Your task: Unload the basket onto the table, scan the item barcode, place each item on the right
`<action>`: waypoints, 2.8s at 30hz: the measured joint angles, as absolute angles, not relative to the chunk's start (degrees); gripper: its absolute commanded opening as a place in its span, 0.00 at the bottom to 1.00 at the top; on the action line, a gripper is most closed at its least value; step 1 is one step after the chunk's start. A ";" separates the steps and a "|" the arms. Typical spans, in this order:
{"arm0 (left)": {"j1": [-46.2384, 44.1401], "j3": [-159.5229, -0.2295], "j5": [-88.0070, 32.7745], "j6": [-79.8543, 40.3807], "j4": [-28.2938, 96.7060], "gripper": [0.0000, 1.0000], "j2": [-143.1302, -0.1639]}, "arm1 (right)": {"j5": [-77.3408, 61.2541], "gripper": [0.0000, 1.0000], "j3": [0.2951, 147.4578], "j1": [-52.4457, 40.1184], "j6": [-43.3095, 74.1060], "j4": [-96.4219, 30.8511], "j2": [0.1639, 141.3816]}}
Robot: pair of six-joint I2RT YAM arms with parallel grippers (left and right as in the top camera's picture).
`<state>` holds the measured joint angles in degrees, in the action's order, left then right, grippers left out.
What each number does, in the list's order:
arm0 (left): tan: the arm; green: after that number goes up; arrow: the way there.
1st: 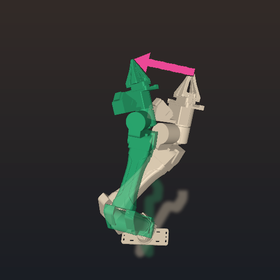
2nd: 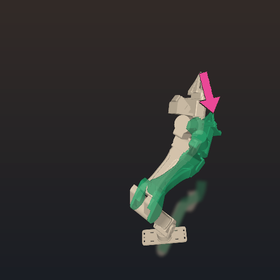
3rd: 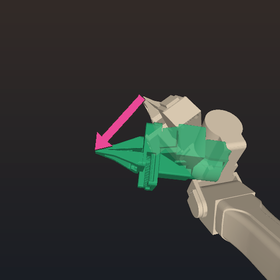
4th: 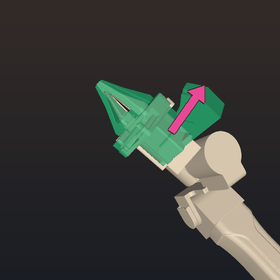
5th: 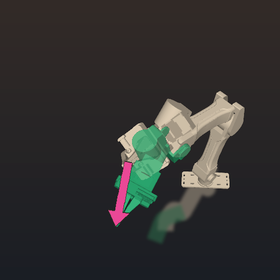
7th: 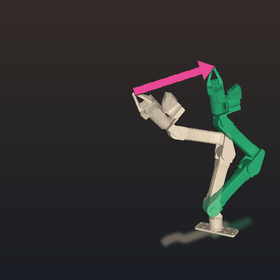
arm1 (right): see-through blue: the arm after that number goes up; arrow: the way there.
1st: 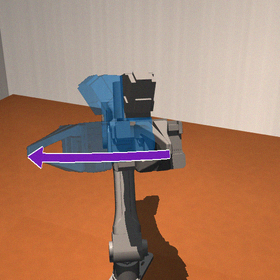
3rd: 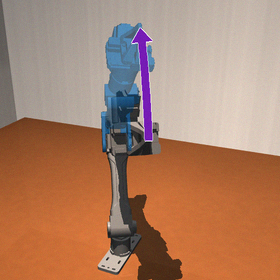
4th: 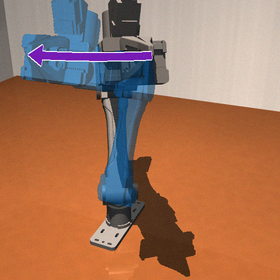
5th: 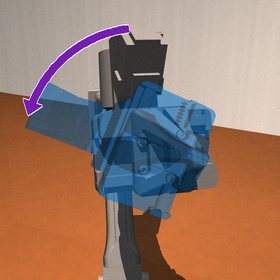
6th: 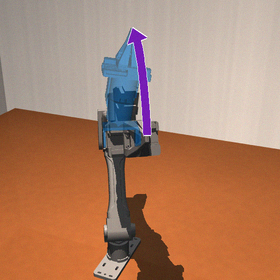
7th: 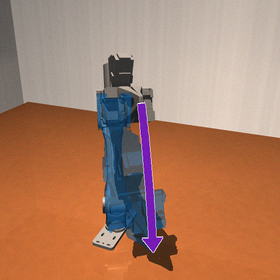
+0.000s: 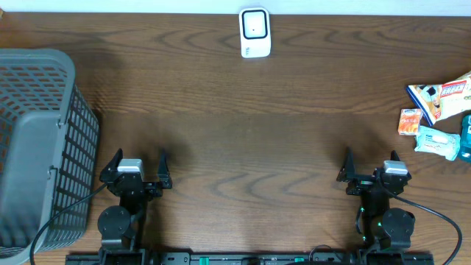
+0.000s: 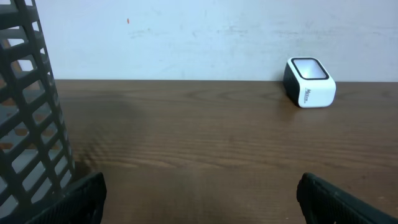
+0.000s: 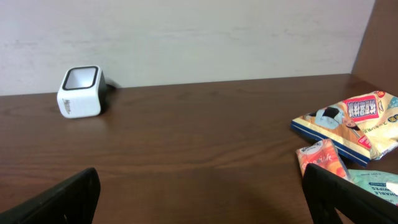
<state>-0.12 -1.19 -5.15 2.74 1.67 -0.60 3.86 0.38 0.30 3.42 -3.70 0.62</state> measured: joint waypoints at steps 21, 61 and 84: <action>-1.96 -1.19 -4.71 1.39 1.76 0.98 -0.60 | 3.86 0.99 0.38 0.30 3.42 -3.70 0.62; -1.96 -1.19 -4.54 1.23 1.76 0.98 -0.60 | 3.86 0.99 0.38 0.30 3.42 -3.70 0.62; -1.96 -1.19 -4.54 1.23 1.74 0.98 -0.58 | 3.86 0.99 0.38 0.30 3.42 -3.70 0.62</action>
